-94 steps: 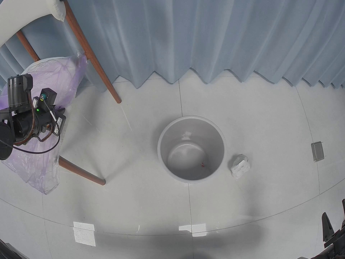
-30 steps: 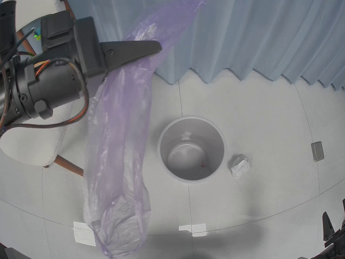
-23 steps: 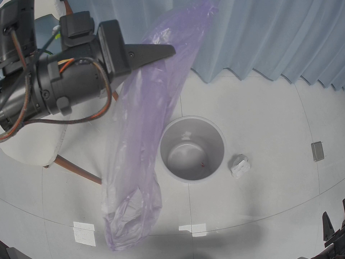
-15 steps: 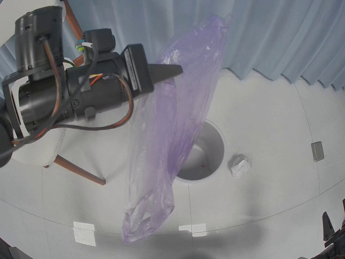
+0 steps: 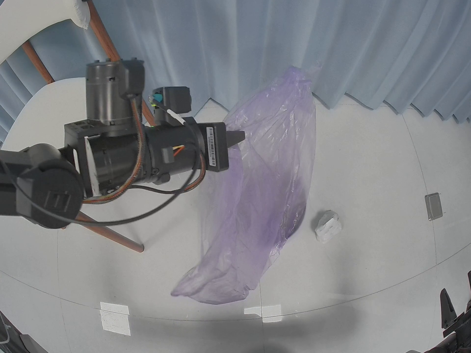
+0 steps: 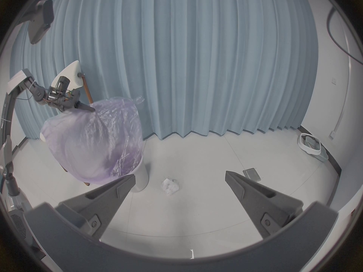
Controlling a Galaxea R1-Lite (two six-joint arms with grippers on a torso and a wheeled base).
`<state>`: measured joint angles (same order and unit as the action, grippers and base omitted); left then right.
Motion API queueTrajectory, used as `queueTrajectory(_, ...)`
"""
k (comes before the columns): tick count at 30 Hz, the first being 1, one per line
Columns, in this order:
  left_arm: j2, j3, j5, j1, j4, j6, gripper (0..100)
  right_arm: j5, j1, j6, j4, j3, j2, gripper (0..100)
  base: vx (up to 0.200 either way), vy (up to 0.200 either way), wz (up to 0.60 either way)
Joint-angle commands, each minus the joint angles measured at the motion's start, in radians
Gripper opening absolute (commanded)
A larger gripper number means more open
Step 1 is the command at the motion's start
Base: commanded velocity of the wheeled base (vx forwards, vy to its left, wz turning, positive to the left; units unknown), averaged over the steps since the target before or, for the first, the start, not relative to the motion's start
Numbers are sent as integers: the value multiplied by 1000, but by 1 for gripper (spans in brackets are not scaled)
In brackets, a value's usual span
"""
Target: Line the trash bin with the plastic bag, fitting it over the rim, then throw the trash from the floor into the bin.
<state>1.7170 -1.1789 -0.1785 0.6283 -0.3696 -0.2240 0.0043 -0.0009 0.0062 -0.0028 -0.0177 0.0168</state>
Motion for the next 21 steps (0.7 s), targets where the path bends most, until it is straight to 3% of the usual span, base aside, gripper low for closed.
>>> queueTrajectory(1, 130, -24, 53, -19, -55, 68, 0, 0, 1, 1, 0, 18, -17, 100, 0, 0, 0)
queueTrajectory(5, 286, -154, 63, -48, -180, 178, 0, -1, 1, 5, 0, 18, -17, 100, 0, 0, 0)
queueTrajectory(9, 309, -243, 90, -68, -190, 209, 0, -1, -1, 6, 1, 18, -17, 100, 0, 0, 0)
queueTrajectory(14, 219, -349, 168, -107, 6, 305, 0, 2, -1, -5, 3, 18, -17, 100, 0, 0, 0)
queueTrajectory(16, 216, -363, 172, -90, 40, 342, 0, 3, 1, -8, 3, 18, -17, 100, 0, 0, 0)
queueTrajectory(17, 222, -372, 172, -36, 44, 351, 0, 5, 1, -9, 3, 18, -17, 100, 0, 0, 0)
queueTrajectory(21, 231, -327, 191, 47, 40, 313, 0, 34, 1, -25, 7, 16, -17, 100, 0, 0, 0)
